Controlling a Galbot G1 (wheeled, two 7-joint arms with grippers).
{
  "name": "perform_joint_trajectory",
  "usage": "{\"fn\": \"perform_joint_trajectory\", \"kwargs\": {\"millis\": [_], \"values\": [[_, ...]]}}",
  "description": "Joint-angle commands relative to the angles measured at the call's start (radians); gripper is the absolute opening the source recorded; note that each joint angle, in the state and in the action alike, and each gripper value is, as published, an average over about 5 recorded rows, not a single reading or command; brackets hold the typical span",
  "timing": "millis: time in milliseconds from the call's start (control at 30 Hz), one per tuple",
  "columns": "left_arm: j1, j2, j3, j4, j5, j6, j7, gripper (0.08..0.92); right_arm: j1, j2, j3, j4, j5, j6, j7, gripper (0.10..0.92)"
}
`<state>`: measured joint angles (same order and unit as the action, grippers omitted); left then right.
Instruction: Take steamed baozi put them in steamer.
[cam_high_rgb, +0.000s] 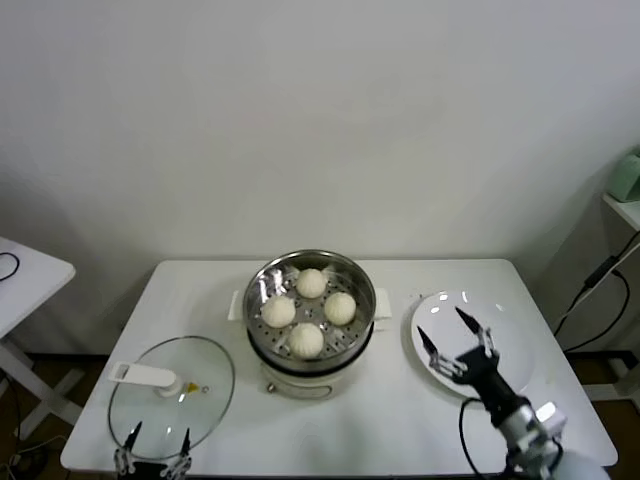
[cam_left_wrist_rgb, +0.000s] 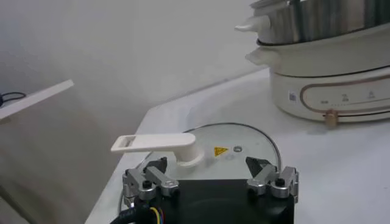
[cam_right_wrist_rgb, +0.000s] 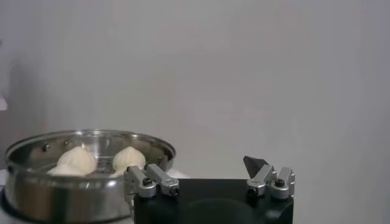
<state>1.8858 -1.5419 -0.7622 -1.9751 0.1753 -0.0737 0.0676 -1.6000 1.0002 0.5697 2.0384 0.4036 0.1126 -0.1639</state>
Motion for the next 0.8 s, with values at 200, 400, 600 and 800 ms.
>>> {"fn": "perform_joint_trajectory", "kwargs": {"millis": [200, 400, 600, 800], "values": [[0.001, 0.004, -0.001, -0.006, -0.008, -0.004, -0.003, 0.823, -0.299, 0.361, 0.067, -0.052, -0.091, 0.424, -0.025, 0.823], [0.002, 0.003, -0.001, -0.008, -0.010, -0.009, -0.005, 0.823, -0.309, 0.375, 0.055, -0.072, -0.073, 0.452, -0.023, 0.823], [0.004, 0.001, -0.002, -0.013, -0.010, -0.010, -0.005, 0.823, -0.300, 0.382, 0.048, -0.085, -0.064, 0.456, -0.021, 0.823], [0.006, -0.001, -0.004, -0.017, -0.010, -0.010, -0.005, 0.823, -0.290, 0.384, 0.044, -0.095, -0.060, 0.459, -0.021, 0.823]]}}
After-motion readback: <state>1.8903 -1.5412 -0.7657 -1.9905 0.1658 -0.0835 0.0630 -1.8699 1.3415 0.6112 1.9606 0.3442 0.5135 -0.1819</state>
